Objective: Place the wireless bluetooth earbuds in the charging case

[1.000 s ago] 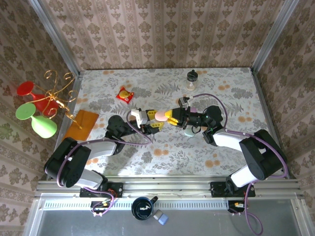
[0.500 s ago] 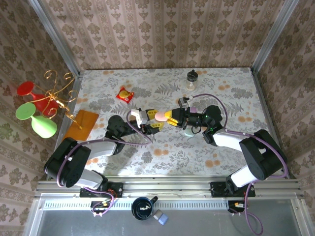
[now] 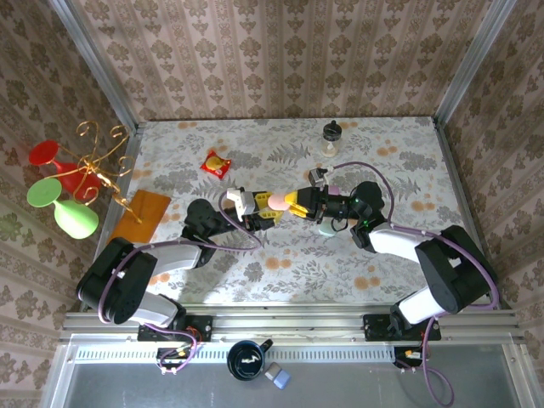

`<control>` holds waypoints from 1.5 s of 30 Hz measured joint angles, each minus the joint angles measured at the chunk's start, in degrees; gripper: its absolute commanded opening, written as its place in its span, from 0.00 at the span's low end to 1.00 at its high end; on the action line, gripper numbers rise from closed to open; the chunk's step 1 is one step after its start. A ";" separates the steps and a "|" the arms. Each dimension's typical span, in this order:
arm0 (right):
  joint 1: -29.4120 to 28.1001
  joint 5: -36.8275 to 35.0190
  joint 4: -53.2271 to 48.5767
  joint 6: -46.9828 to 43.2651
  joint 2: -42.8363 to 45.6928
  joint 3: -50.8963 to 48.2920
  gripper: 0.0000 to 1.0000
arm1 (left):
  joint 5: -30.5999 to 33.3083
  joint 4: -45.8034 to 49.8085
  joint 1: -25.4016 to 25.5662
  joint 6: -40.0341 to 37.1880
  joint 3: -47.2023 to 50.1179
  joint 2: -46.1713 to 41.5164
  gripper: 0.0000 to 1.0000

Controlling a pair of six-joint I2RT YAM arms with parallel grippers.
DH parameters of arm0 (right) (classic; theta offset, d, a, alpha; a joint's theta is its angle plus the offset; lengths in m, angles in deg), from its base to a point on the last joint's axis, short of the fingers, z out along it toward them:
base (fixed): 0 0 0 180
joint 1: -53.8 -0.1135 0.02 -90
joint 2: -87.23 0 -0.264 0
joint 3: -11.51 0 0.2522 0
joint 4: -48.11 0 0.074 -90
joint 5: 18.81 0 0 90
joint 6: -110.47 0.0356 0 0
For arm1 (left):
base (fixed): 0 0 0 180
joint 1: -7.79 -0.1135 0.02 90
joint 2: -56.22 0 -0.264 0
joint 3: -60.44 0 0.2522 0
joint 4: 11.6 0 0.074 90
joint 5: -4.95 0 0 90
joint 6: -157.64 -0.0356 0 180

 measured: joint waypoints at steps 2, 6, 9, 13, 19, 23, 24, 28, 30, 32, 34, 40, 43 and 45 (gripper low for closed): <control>0.00 -0.50 -2.14 -1.22 0.87 0.00 0.50 | -0.42 -0.07 0.09 -0.33 0.00 0.04 0.35; 0.81 -2.08 -9.51 -5.14 4.57 0.00 0.68 | -1.31 -0.22 0.28 -0.70 0.02 0.07 0.35; 1.90 -3.72 -19.37 -11.10 9.75 0.52 0.73 | -1.68 -0.31 0.37 -0.72 0.37 0.07 0.35; 2.43 -8.63 -39.95 -25.66 16.76 5.07 0.76 | -2.14 -0.42 0.28 0.72 0.79 0.61 0.35; 1.51 -17.38 -63.41 -49.66 24.46 11.78 0.82 | -2.38 -0.28 -0.07 4.98 2.71 2.78 0.35; -2.56 -23.17 -71.95 -63.98 26.45 13.51 0.84 | -2.54 -0.31 -0.04 6.47 4.17 2.84 0.35; -3.87 -24.50 -73.20 -66.93 26.58 13.68 0.85 | -2.56 -0.28 -0.02 6.67 4.26 2.84 0.35; -10.36 -31.23 -76.96 -79.60 25.90 14.34 0.86 | -2.60 -0.35 -0.02 7.34 4.26 2.84 0.35; -13.35 -34.80 -77.68 -84.46 24.57 14.86 0.86 | -2.60 -0.35 0.00 7.48 4.26 2.84 0.35; -15.98 -38.69 -77.88 -88.61 22.80 15.21 0.86 | -2.60 -0.33 0.00 7.50 4.28 2.84 0.35; -17.55 -41.81 -78.09 -91.03 20.83 15.85 0.86 | -2.60 -0.35 0.00 7.50 4.28 2.84 0.35; -18.45 -49.66 -77.57 -93.22 18.34 16.33 0.85 | -2.97 -0.33 0.00 7.48 4.28 2.75 0.35; -18.43 -52.22 -76.56 -92.94 18.38 16.33 0.85 | -2.91 -0.37 -0.02 7.45 4.28 2.62 0.35; -18.56 -52.87 -76.46 -92.65 18.49 16.33 0.85 | -2.84 -0.35 -0.07 7.43 4.28 2.62 0.35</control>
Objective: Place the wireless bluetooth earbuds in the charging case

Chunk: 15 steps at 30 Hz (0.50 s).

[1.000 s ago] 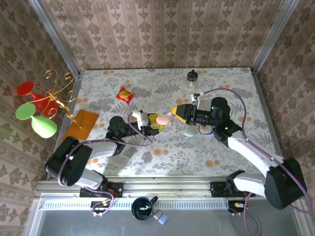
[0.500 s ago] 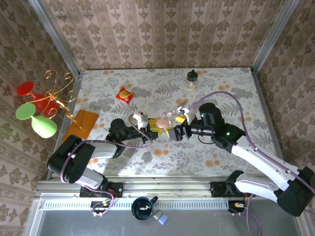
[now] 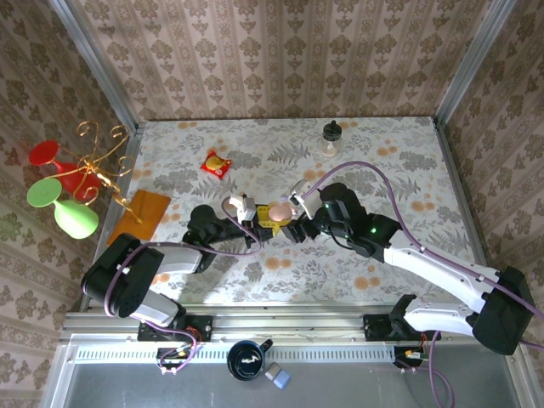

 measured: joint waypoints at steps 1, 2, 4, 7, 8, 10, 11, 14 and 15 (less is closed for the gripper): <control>-0.02 -0.17 0.11 0.28 0.13 0.00 0.84 | 0.11 0.02 0.00 0.00 0.00 0.00 0.35; 0.00 -0.33 0.24 0.63 0.33 0.00 0.84 | 0.13 0.07 0.00 -0.02 0.00 0.00 0.35; 0.04 -0.61 0.48 1.55 0.76 0.00 0.84 | 0.09 0.22 0.00 -0.17 0.00 0.00 0.35; 0.42 -1.27 1.57 2.99 1.14 0.02 0.84 | -0.07 0.39 0.00 -0.46 0.00 0.00 0.35; 0.70 -1.66 1.86 3.34 1.14 0.04 0.84 | -0.33 0.31 0.07 -0.63 0.02 0.00 0.35; 1.33 -2.25 1.86 4.15 1.14 0.04 0.84 | -0.81 0.20 0.11 -0.92 0.04 0.00 0.35; 1.68 -2.56 1.88 4.66 1.14 0.04 0.84 | -1.07 0.13 0.11 -1.03 0.11 0.00 0.35; 2.62 -2.71 1.88 5.84 1.14 0.11 0.83 | -1.62 0.13 0.11 -1.07 0.39 0.00 0.35; 2.91 -2.67 1.90 6.03 1.14 0.11 0.83 | -1.68 0.15 0.11 -1.07 0.46 0.00 0.35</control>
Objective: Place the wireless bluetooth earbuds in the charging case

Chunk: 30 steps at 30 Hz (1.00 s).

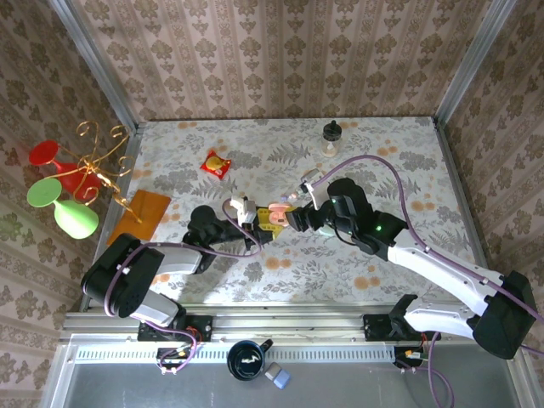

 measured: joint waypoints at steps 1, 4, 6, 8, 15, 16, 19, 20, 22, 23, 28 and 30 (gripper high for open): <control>0.33 0.33 0.02 0.11 0.00 0.04 0.83 | -0.17 0.00 0.00 0.02 0.07 0.00 0.35; 1.40 4.33 0.09 -0.48 -0.02 0.04 0.79 | -1.07 0.00 0.00 0.04 0.22 -0.02 0.35; 2.10 8.22 0.04 -1.70 -0.02 0.04 0.75 | -1.97 0.02 0.00 0.15 0.24 -0.11 0.35; 2.86 12.13 -0.11 -3.17 -0.04 0.04 0.71 | -3.06 0.02 0.00 0.48 0.26 -0.44 0.35; 5.11 23.17 -1.11 -7.80 -2.36 2.49 0.59 | -6.25 -0.13 0.00 2.32 0.26 -1.79 0.35; 5.18 24.52 -1.25 -8.50 -2.97 3.04 0.56 | -6.60 -0.13 0.00 2.62 0.26 -1.92 0.35; 5.25 27.69 -1.81 -10.40 -4.74 4.17 0.47 | -7.45 -0.15 0.07 3.30 0.26 -2.25 0.35; 5.25 28.68 -1.95 -11.06 -5.31 4.44 0.43 | -7.65 -0.17 0.07 3.34 0.26 -2.27 0.35; 5.25 29.99 -2.08 -11.82 -6.23 4.92 0.36 | -7.89 -0.15 0.07 3.58 0.26 -2.27 0.35; 5.25 30.51 -2.08 -12.35 -6.60 5.03 0.32 | -7.91 -0.13 0.07 3.69 0.26 -2.27 0.35; 5.22 32.41 -2.21 -15.23 -6.91 5.03 0.07 | -8.46 -0.26 0.07 3.78 0.24 -2.27 0.35; 5.35 32.63 -2.25 -16.44 -6.88 5.01 0.00 | -8.28 -0.22 0.13 3.80 0.20 -2.25 0.35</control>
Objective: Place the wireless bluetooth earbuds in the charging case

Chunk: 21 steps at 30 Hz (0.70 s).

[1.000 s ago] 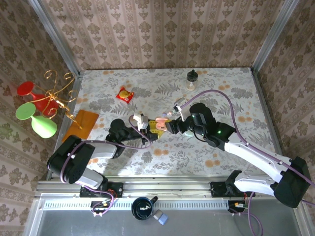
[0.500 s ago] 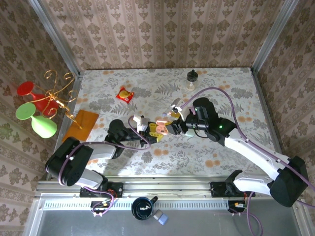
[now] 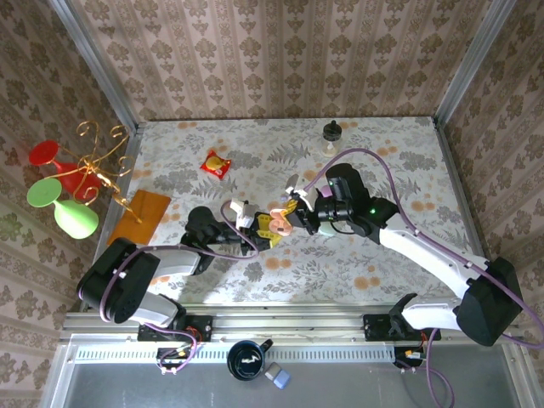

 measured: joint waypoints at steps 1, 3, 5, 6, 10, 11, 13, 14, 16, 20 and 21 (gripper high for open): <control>0.00 0.07 0.04 -0.94 0.04 -0.02 0.00 | 0.13 0.00 0.11 0.02 -0.02 0.00 0.36; -0.15 0.00 0.02 -2.16 0.59 -0.22 0.00 | 0.22 -0.20 0.26 0.04 -0.09 0.00 0.37; -0.31 -0.09 0.04 -3.23 1.40 -0.61 0.00 | 0.00 -0.46 0.39 0.04 -0.22 0.00 0.39; -0.44 -0.33 0.04 -3.63 1.77 -0.74 0.00 | -0.02 -0.61 0.59 0.09 -0.31 0.00 0.41; -1.25 -1.44 0.90 -4.81 2.97 -1.05 0.00 | -0.17 -0.76 0.68 0.66 -0.39 0.11 0.55; -1.53 -1.53 1.42 -4.96 3.37 -1.18 0.00 | -0.17 -0.68 0.68 0.76 -0.39 0.20 0.57; -1.92 -1.77 2.29 -5.09 3.98 -1.38 0.00 | 0.02 -0.59 0.68 0.87 -0.37 0.37 0.61; -2.08 -1.86 2.67 -5.20 4.17 -1.42 0.00 | 0.07 -0.55 0.68 0.98 -0.39 0.44 0.62; -2.29 -2.25 3.41 -5.31 4.28 -1.42 0.00 | 0.26 -0.35 0.68 1.01 -0.39 0.46 0.64; -2.60 -3.39 3.72 -5.95 4.28 -1.77 0.00 | 0.46 -0.33 0.68 1.33 -0.39 0.48 0.65; -2.67 -3.67 3.72 -6.19 4.28 -1.90 0.00 | 0.46 -0.33 0.74 1.44 -0.39 0.48 0.65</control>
